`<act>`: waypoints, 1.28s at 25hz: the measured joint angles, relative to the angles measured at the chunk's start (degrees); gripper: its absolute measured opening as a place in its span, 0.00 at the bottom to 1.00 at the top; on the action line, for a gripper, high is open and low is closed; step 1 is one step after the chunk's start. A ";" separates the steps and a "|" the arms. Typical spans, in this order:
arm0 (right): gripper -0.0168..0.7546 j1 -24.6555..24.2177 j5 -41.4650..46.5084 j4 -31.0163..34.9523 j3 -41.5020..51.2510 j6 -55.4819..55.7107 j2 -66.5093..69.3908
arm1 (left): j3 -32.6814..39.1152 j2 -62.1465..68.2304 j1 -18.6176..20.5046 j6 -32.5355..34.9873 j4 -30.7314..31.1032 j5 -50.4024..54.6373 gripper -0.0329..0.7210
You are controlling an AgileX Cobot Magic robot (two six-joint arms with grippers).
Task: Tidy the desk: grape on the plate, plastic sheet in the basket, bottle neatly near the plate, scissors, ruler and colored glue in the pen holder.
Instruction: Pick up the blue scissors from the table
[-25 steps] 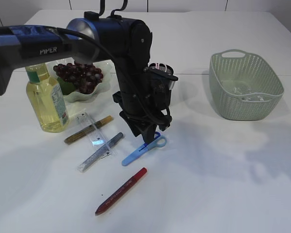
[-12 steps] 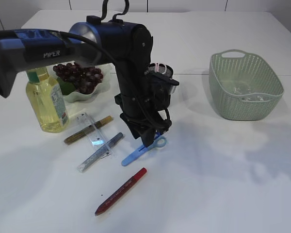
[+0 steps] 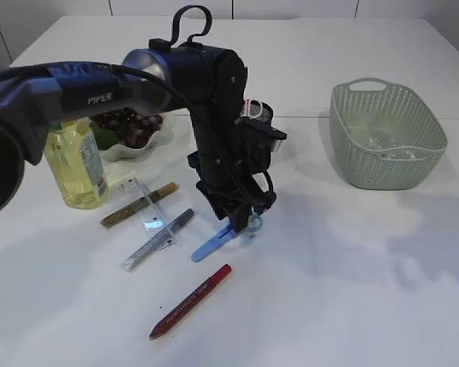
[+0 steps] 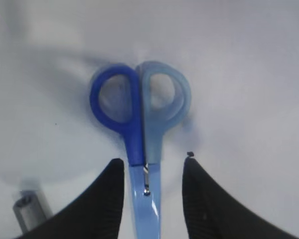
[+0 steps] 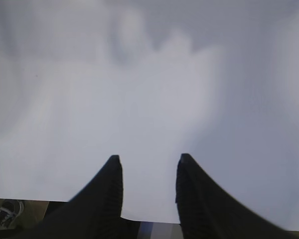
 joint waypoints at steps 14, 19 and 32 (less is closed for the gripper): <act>0.42 0.00 -0.21 0.00 0.00 0.00 0.00 | -1.55 2.34 0.00 0.13 0.00 0.00 0.43; 0.42 0.00 -0.42 0.00 0.00 0.00 0.00 | -1.68 3.06 0.00 0.13 0.00 0.00 0.43; 0.42 0.00 -0.42 0.00 0.00 0.00 0.00 | -1.68 3.47 0.00 0.13 0.20 0.00 0.43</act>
